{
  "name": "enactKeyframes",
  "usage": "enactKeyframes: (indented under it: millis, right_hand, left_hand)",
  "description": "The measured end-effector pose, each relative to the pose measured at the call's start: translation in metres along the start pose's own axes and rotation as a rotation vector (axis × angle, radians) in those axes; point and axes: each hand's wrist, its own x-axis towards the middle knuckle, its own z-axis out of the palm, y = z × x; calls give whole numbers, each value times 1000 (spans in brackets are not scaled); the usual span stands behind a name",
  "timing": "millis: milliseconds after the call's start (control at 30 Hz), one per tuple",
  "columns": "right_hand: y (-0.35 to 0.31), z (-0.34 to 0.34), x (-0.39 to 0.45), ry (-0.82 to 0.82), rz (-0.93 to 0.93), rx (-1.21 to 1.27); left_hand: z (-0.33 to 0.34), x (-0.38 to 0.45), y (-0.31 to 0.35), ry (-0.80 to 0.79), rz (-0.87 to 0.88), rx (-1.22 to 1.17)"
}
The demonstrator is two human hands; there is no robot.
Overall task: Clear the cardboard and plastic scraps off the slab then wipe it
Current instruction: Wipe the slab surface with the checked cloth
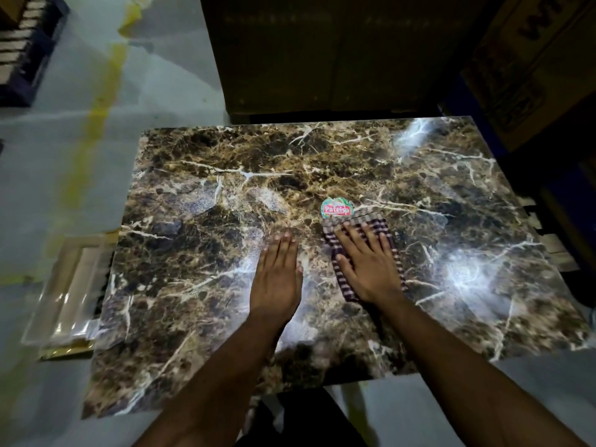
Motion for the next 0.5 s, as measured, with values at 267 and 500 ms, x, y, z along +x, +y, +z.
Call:
enactKeyframes:
  millis: [267, 500]
  right_hand:
    - [-49, 13, -37, 35, -85, 21]
    - [-45, 13, -33, 77, 122, 75]
  left_hand:
    - [8, -22, 7, -13, -8, 41]
    - [11, -58, 13, -11, -5, 10]
